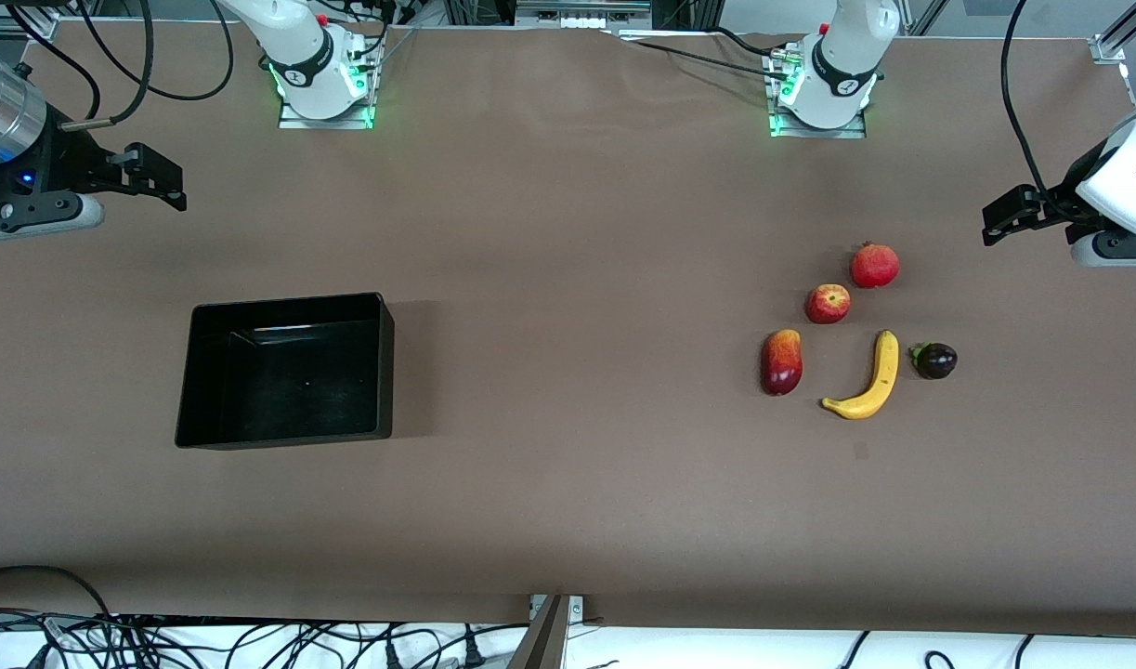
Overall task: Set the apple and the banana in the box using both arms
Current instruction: 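Reach the right gripper down to the black box rim and grasp it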
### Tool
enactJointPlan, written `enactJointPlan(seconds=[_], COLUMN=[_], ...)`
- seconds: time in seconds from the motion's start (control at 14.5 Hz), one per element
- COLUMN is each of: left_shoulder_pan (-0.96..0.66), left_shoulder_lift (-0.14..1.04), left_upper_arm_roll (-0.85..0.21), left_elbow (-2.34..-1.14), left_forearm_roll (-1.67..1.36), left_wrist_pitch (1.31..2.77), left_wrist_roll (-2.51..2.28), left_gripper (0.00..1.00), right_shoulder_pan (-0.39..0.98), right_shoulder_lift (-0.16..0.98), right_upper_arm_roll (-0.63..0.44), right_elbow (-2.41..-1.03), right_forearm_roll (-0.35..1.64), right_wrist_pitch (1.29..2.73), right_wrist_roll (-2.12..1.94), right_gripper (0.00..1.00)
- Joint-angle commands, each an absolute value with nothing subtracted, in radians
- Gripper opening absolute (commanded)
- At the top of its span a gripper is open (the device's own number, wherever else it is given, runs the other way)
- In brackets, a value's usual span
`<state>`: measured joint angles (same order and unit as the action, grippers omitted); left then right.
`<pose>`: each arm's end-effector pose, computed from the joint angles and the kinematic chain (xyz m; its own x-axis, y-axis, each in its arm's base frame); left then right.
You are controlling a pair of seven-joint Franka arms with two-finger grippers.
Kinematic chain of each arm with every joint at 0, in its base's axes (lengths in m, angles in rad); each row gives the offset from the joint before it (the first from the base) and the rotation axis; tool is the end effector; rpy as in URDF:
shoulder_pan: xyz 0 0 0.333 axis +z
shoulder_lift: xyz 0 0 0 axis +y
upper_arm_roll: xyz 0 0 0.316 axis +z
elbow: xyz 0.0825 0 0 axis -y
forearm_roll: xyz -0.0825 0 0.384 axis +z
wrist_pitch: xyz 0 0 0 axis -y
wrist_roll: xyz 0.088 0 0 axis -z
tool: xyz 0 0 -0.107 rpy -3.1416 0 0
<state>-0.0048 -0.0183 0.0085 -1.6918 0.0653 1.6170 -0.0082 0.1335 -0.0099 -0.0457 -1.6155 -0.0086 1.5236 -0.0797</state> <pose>0.5489 0.0088 0.5816 0.9984 0.0089 -0.0560 0.0052 -0.9979 -0.0652 0.5429 0.0467 0.6050 0.9827 0.1661 -0.0823 0.1668 -0.9860 0.0016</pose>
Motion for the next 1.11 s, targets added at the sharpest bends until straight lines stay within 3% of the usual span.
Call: enactJointPlan(seconds=[0.0, 0.48, 0.83, 1.04], left_shoulder_pan=[-0.002, 0.002, 0.003, 0.005], left_shoulder_lift=[-0.020, -0.020, -0.020, -0.021], left_upper_arm_roll=[0.003, 0.005, 0.006, 0.006], left_elbow=[-1.692, -1.687, -1.687, -1.687], left_forearm_roll=[0.051, 0.052, 0.052, 0.052], left_wrist_pitch=[1.615, 1.614, 1.606, 1.606], left_wrist_roll=[0.003, 0.003, 0.005, 0.005], left_gripper=[1.00, 1.00, 1.00, 1.00], right_shoulder_pan=[0.137, 0.118, 0.109, 0.097], right_shoulder_lift=[-0.014, 0.061, 0.184, 0.294], right_upper_arm_roll=[-0.048, -0.057, -0.165, -0.210], right_elbow=[-1.600, -1.623, -1.877, -1.930], right_forearm_roll=[-0.025, -0.044, -0.077, -0.071], right_wrist_pitch=[1.516, 1.546, 1.959, 2.136], right_wrist_roll=[-0.087, -0.083, -0.080, -0.087], right_gripper=[1.00, 1.00, 1.00, 1.00])
